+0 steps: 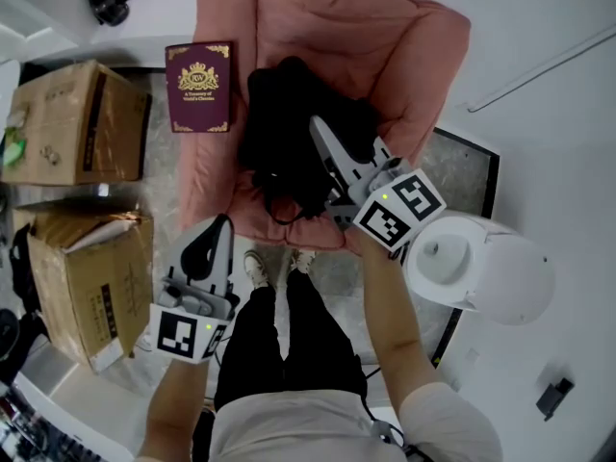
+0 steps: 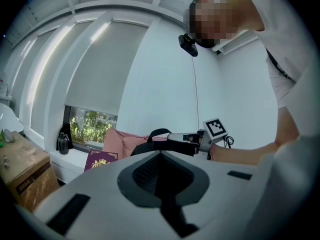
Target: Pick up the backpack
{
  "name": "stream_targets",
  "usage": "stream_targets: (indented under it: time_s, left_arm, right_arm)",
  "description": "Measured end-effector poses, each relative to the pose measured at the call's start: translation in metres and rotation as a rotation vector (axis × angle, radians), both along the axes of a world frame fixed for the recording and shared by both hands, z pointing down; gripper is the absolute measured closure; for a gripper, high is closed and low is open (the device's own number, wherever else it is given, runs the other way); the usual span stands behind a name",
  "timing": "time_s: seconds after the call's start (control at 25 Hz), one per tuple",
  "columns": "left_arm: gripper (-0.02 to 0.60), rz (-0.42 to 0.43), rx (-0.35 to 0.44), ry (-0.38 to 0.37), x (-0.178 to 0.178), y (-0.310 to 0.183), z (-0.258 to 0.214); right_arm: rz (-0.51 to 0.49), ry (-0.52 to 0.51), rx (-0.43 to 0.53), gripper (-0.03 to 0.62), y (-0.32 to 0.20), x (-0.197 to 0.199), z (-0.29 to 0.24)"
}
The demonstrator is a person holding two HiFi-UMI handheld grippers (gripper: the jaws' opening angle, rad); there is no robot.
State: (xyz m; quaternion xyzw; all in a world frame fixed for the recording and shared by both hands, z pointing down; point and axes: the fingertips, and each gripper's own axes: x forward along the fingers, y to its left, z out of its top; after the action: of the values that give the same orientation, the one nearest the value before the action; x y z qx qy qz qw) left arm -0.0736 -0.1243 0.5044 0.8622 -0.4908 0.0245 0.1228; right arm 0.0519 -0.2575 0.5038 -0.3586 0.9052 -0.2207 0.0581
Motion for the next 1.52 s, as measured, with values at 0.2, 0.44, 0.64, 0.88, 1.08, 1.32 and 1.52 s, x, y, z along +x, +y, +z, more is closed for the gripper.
stream_targets:
  time_s: [0.2, 0.44, 0.64, 0.88, 1.08, 1.32, 1.52]
  left_arm:
    - [0.565, -0.003, 0.007, 0.014, -0.008, 0.003, -0.009]
    - [0.565, -0.007, 0.090, 0.000, -0.022, 0.000, -0.034]
    - [0.564, -0.008, 0.113, 0.002, -0.024, 0.000, -0.047]
    - [0.564, -0.017, 0.088, -0.026, -0.034, 0.003, -0.045]
    - [0.565, -0.031, 0.109, -0.024, -0.039, 0.000, -0.058]
    - [0.565, -0.047, 0.156, -0.011, -0.045, -0.002, -0.082]
    - [0.563, -0.036, 0.133, -0.030, -0.045, 0.006, -0.093]
  right_arm:
    - [-0.011, 0.004, -0.016, 0.560, 0.009, -0.009, -0.014]
    - [-0.006, 0.021, -0.038, 0.560, 0.015, -0.007, -0.023]
    - [-0.030, 0.025, -0.053, 0.560, 0.021, -0.012, -0.022]
    - [-0.036, 0.015, -0.068, 0.560, 0.027, -0.014, -0.026]
    - [-0.033, 0.013, -0.064, 0.560, 0.029, -0.013, -0.036]
    - [-0.015, 0.010, -0.061, 0.560, 0.028, -0.006, -0.059]
    - [-0.025, 0.028, -0.048, 0.560, 0.034, -0.004, -0.081]
